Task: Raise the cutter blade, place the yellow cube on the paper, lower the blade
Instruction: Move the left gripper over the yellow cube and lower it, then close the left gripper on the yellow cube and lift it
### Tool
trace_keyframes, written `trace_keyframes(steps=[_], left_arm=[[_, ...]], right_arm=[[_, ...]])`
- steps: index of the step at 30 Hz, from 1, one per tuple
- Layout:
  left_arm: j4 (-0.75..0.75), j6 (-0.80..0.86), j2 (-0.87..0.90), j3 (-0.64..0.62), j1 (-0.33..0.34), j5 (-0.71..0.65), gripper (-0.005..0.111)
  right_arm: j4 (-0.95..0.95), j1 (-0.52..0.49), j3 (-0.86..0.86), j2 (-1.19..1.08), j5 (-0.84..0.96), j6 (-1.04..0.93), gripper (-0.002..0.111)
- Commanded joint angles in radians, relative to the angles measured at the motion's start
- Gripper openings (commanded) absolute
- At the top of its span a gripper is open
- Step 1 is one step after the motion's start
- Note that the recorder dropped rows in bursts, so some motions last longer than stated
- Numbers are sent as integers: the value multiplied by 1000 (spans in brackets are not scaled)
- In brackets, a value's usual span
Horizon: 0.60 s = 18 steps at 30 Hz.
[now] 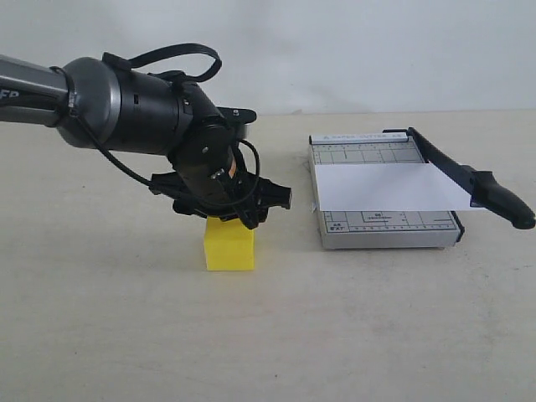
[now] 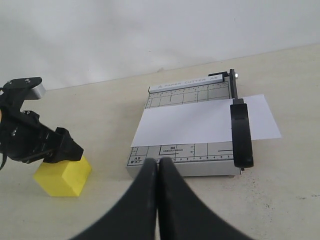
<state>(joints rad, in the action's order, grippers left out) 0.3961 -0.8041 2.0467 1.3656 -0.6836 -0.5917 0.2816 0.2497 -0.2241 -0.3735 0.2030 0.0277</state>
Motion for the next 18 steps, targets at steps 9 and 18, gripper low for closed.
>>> trace_keyframes(steps=[9, 18], left_arm=[[-20, 13, 1, 5, -2, -35, 70], [-20, 13, 1, 5, -2, -27, 86]], right_arm=[[1, 2, 3, 2, -4, -3, 0], [1, 2, 3, 2, -4, -3, 0]])
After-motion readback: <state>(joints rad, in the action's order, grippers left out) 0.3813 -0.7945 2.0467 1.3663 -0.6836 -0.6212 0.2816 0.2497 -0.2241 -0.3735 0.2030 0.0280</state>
